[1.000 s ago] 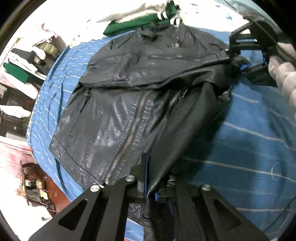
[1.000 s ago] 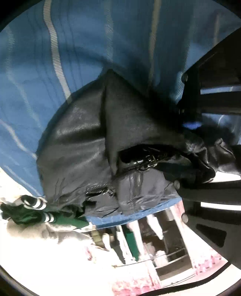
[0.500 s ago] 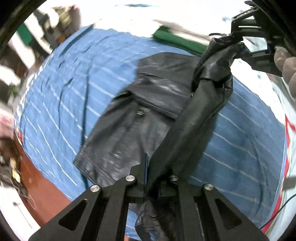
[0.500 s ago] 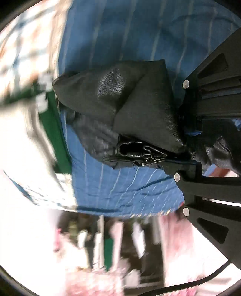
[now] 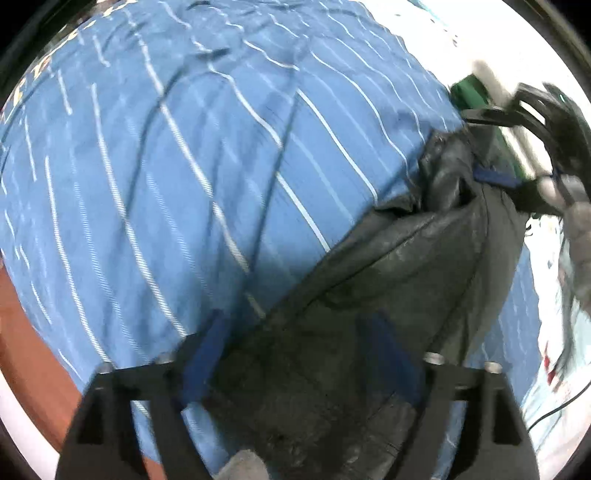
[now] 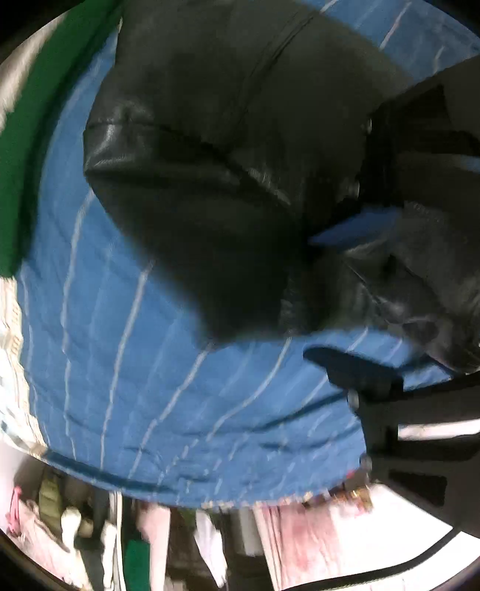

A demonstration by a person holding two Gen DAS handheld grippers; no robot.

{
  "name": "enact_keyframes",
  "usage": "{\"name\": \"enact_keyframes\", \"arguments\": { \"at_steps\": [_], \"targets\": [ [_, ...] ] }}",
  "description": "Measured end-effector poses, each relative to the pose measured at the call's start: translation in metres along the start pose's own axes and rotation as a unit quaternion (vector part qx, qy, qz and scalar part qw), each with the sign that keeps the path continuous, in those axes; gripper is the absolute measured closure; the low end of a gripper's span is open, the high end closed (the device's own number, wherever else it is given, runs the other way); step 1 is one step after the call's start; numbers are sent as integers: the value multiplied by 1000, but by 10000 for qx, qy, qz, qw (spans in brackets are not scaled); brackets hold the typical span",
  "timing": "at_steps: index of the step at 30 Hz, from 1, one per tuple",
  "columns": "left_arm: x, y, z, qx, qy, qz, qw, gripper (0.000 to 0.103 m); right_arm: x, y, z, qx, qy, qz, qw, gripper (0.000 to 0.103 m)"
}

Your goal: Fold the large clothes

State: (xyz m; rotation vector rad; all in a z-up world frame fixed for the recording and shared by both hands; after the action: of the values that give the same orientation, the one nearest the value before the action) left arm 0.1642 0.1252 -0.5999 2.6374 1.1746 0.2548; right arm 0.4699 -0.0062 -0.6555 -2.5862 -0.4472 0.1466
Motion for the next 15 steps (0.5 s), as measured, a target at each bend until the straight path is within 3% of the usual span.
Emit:
{"name": "enact_keyframes", "arguments": {
  "at_steps": [3,4,7,9,12,15],
  "targets": [
    [2,-2,-13,62,194,20,9998,16,-4,3,-28,781,345,17,9963,29],
    [1,0,-15,79,248,76,9996,14,-10,11,-46,866,553,56,9947,29],
    [-8,11,2,369,233,294,9986,11,-34,63,-102,528,1188,309,9910,29],
    [-8,5,31,702,203,219,9971,11,-52,111,-122,200,1362,656,9883,29],
    [-10,-2,57,891,196,183,9957,4,-69,181,-118,220,1344,1217,9832,29],
    [-9,-3,55,931,292,245,9949,4,-65,228,-95,665,1337,1284,9804,29]
  ]
}}
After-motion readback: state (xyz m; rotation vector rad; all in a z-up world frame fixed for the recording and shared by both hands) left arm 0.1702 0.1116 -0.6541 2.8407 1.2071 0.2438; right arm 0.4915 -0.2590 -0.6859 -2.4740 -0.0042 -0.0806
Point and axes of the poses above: each gripper's, at about its wrist camera, not at the fingertips, and z roughly the way its jaws point, y to its right, x to its top, the point moved 7 cm from there along z, roughly the way its jaws point, and after that the axes turned 12 degrees about -z, right-handed, at the moved point
